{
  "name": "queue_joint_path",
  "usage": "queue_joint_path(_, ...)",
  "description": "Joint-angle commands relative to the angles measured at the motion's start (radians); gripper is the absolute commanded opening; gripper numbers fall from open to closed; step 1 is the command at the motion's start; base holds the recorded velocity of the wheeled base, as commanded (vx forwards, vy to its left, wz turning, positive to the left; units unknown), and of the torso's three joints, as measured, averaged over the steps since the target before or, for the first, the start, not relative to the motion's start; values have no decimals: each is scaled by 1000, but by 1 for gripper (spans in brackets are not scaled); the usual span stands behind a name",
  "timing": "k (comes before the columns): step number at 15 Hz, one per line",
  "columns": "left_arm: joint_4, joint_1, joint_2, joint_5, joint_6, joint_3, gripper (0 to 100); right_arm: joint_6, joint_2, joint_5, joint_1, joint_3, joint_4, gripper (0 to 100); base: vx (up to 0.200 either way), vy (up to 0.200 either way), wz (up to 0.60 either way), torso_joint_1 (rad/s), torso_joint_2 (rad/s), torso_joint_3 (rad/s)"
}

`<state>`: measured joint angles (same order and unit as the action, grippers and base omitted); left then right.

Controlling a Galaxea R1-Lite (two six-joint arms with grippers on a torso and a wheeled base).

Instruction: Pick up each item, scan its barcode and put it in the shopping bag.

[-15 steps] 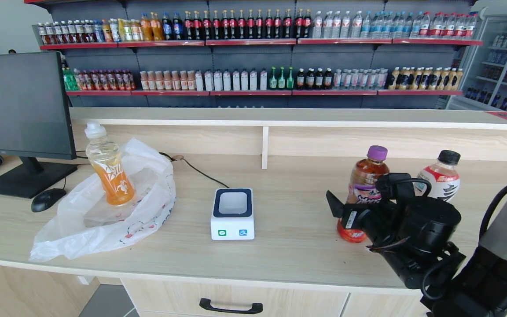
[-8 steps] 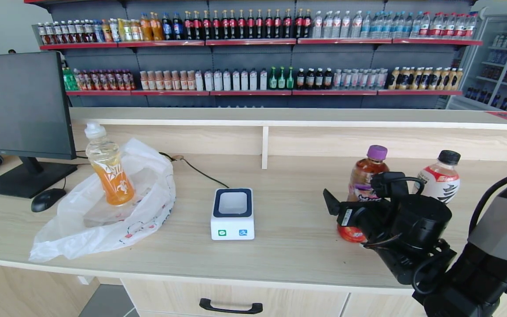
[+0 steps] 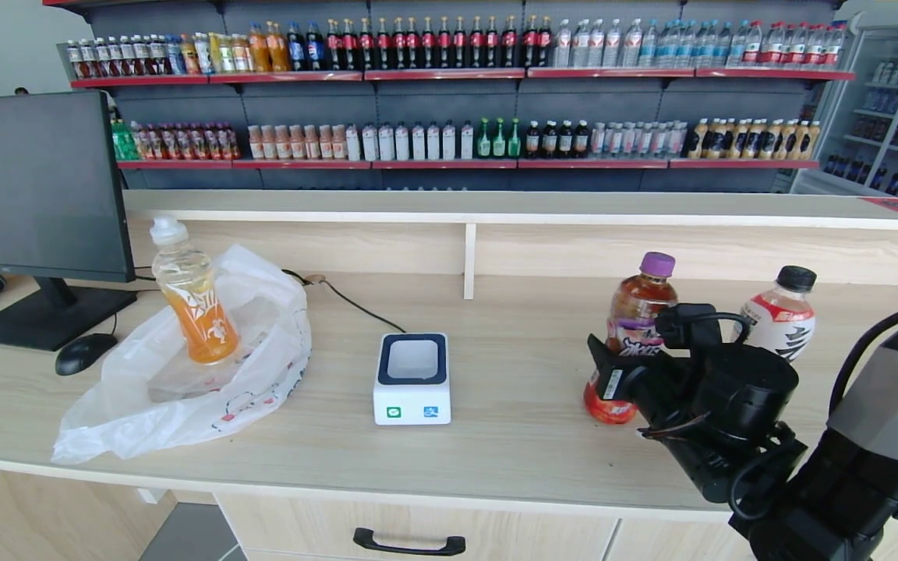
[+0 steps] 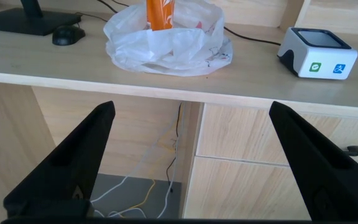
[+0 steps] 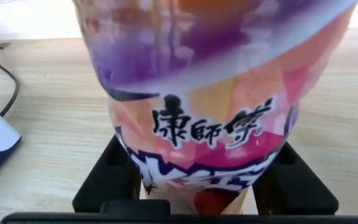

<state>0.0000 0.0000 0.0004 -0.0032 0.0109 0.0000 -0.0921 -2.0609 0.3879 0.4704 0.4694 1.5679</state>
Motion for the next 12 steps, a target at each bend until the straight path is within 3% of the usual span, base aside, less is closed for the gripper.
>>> queue_joint_path(1, 0, 0, 0, 0, 0, 0, 100, 0, 18, 2, -1, 0, 3, 0, 0, 0, 0, 0, 0, 0)
queue_joint_path(12, 0, 0, 0, 0, -2, 0, 100, 2, 76, 2, 36, 6, 3, 0, 0, 0, 0, 0, 0, 0)
